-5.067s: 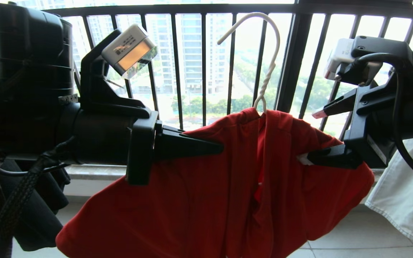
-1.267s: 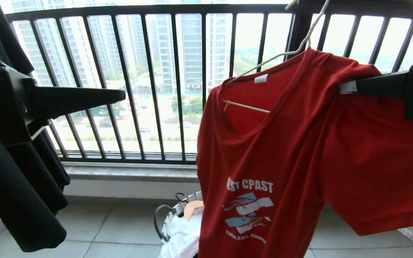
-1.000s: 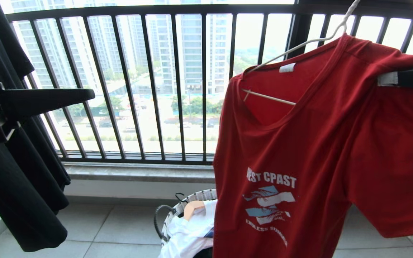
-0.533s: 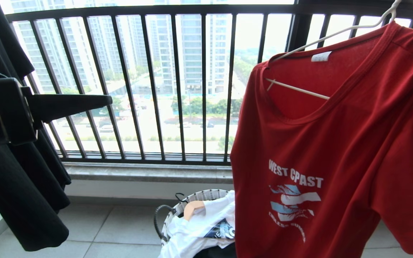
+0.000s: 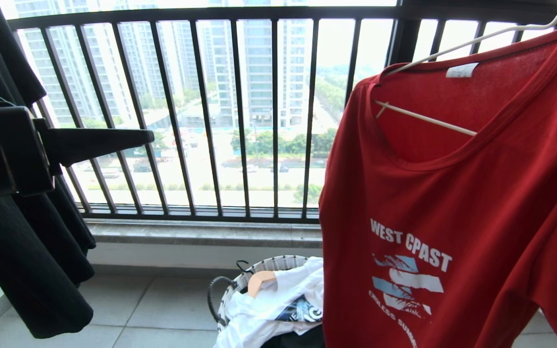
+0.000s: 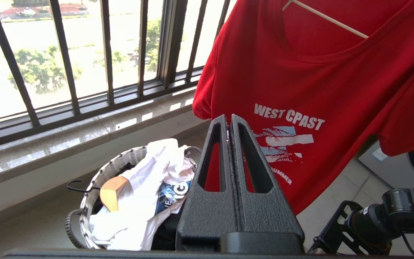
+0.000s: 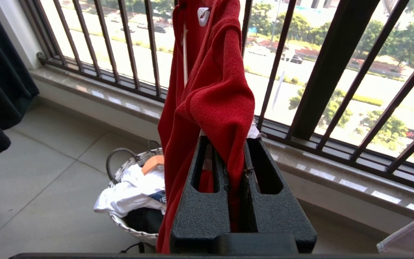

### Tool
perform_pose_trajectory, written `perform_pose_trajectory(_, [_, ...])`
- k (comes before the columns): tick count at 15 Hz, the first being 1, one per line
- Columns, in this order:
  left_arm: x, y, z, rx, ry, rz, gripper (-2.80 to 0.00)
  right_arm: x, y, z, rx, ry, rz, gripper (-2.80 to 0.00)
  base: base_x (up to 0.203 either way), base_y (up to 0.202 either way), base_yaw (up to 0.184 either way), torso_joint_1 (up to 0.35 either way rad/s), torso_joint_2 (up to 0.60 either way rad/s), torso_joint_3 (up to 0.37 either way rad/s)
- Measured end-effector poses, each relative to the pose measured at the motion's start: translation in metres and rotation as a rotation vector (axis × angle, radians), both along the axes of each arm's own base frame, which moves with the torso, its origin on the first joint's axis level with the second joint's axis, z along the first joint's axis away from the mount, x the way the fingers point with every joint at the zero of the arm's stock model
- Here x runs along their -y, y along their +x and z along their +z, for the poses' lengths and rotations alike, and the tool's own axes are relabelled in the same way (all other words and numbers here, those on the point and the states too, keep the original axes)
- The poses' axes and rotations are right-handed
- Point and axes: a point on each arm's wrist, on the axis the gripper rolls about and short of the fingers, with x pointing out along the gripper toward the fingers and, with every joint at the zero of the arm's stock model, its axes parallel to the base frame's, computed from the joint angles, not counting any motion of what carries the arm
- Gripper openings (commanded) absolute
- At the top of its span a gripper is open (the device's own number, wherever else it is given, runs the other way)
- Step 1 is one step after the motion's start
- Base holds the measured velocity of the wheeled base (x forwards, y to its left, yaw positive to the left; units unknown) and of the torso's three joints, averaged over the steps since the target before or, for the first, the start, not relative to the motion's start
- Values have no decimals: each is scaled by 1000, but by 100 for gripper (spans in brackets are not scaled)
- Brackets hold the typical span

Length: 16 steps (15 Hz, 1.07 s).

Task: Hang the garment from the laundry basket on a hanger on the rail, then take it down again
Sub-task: Hang the clothes rack on the clothesline

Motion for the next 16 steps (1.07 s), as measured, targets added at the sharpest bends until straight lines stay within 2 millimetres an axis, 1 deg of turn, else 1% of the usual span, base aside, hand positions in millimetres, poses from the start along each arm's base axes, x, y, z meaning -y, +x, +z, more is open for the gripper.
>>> perform_pose_trajectory(2, [0, 0, 0, 1, 0, 1, -280, 2, -4, -1, 5, 1, 1, -280, 0, 0, 0, 2, -33, -28])
perform_pose_trajectory(6, [0, 0, 1, 5, -2, 5, -280, 5, -11, 0, 21, 9, 1, -280, 0, 0, 0, 32, -209, -303])
perform_pose_trajectory(10, [0, 0, 1, 10, -4, 6, -280, 7, -16, 1, 38, 16, -3, -280, 0, 0, 0, 97, -550, -337])
perform_pose_trajectory(16, [-1, 0, 1, 9, -2, 8, -280, 11, -25, -13, 21, 8, -3, -280, 0, 0, 0, 151, -467, -323])
